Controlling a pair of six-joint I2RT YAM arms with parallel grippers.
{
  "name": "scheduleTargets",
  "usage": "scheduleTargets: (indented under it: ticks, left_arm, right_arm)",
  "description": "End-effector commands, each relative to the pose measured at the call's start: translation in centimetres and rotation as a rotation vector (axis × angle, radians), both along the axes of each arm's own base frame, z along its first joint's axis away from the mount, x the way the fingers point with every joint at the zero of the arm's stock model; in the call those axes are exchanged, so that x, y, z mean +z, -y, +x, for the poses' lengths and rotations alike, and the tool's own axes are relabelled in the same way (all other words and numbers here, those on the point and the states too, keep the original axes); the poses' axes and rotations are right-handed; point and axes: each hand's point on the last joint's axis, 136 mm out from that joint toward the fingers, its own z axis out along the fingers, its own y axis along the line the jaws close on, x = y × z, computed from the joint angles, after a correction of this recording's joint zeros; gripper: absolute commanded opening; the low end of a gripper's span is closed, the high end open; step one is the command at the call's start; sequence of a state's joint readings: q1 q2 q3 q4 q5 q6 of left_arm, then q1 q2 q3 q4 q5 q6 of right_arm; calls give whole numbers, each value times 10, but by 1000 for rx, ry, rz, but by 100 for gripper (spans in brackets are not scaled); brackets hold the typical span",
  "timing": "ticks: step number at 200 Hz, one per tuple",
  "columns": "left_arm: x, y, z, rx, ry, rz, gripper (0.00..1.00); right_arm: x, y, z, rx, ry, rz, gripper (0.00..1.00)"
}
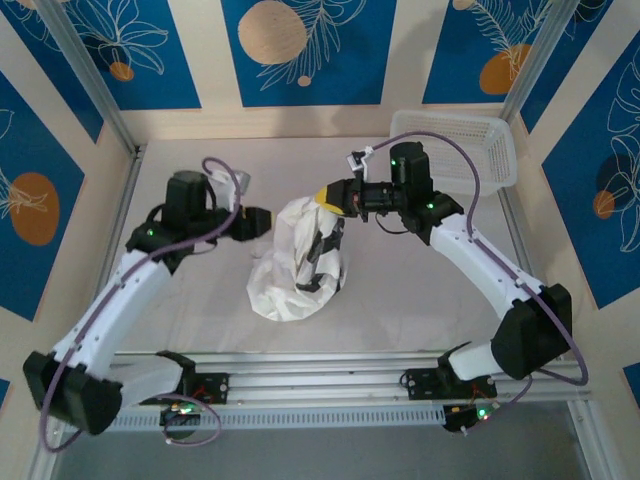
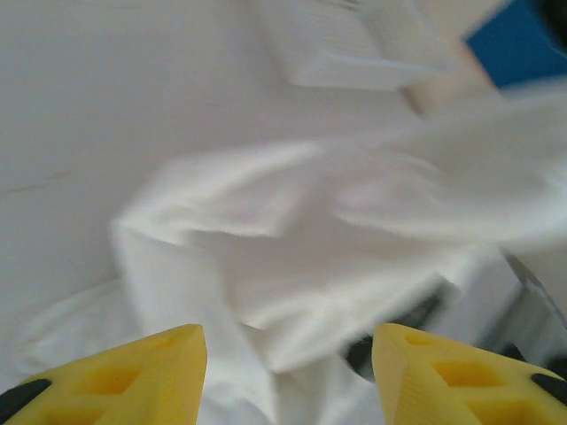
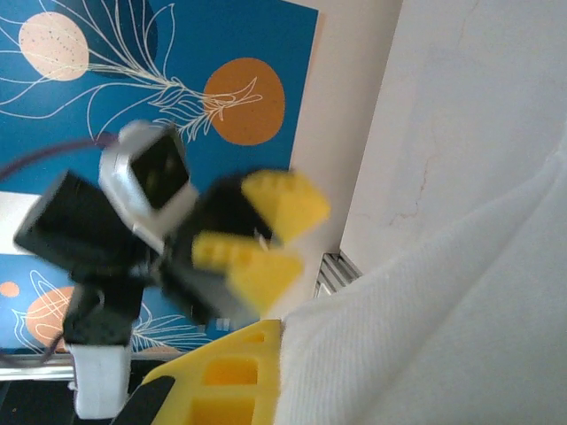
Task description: Fold the inside-out t-shirt
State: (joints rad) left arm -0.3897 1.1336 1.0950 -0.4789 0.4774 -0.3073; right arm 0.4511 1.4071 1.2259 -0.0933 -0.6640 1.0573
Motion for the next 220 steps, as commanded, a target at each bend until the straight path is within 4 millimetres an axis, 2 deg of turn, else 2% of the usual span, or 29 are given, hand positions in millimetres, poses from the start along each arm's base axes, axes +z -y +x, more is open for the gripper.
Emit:
scheduleTargets:
  ticks: [1, 19, 39, 48, 64, 88, 104, 111, 123, 127, 136, 138, 149, 163, 173, 180, 186, 196, 209, 220]
  left_arm:
    - [-40, 19, -16, -88, -76, 28, 50]
    - [-58, 31, -12, -101, -82, 100, 52]
    - [-65, 57, -14, -248, 49, 163, 62]
    - [-68, 63, -8, -260, 99, 176, 67]
    - [-70, 62, 14, -206, 147, 220, 73]
    - [-58, 61, 34, -156, 190, 259, 75]
    - [-57, 54, 43, -109, 200, 296, 74]
    - [-56, 53, 44, -104, 198, 300, 71]
    - [-54, 51, 42, -109, 192, 290, 56]
    - [-53, 50, 41, -112, 191, 283, 44]
    - [-47, 51, 36, -131, 185, 254, 5]
    - [-45, 52, 35, -136, 183, 244, 0]
    - [-24, 54, 27, -154, 159, 160, 0]
    - [26, 60, 14, -176, 116, -19, 0]
    - [63, 62, 7, -165, 80, -110, 0]
    - [90, 64, 1, -174, 58, -164, 0]
    - [110, 66, -3, -182, 37, -203, 0]
    - [134, 68, -7, -180, 4, -251, 0]
    - [150, 67, -5, -154, -35, -265, 0]
    - [151, 64, 0, -109, -78, -253, 0]
  right_arm:
    - [27, -4, -6, 61, 69, 39, 0]
    - [33, -7, -9, 80, 80, 46, 0]
    - [35, -9, -13, 101, 94, 43, 0]
    - [36, -9, -14, 103, 94, 39, 0]
    - [37, -10, -18, 116, 93, 40, 0]
    - [40, -13, -27, 148, 99, 38, 0]
    - [40, -12, -28, 145, 101, 31, 0]
    - [40, -12, -29, 141, 102, 29, 0]
    - [38, -8, -27, 130, 99, 24, 0]
    - [37, -6, -26, 123, 99, 21, 0]
    - [32, 0, -22, 93, 84, 9, 0]
    - [30, 2, -20, 85, 82, 6, 0]
    - [17, 14, -10, 27, 55, -26, 0]
    - [-19, 42, 12, -114, 0, -156, 0]
    - [-45, 54, 19, -150, 24, -273, 0]
    - [-63, 57, 22, -147, 68, -357, 6]
    - [-80, 60, 24, -147, 87, -422, 15]
    - [-101, 60, 25, -130, 77, -460, 20]
    - [-108, 63, 26, -132, 16, -423, 26]
    - [-93, 65, 27, -149, 25, -371, 31]
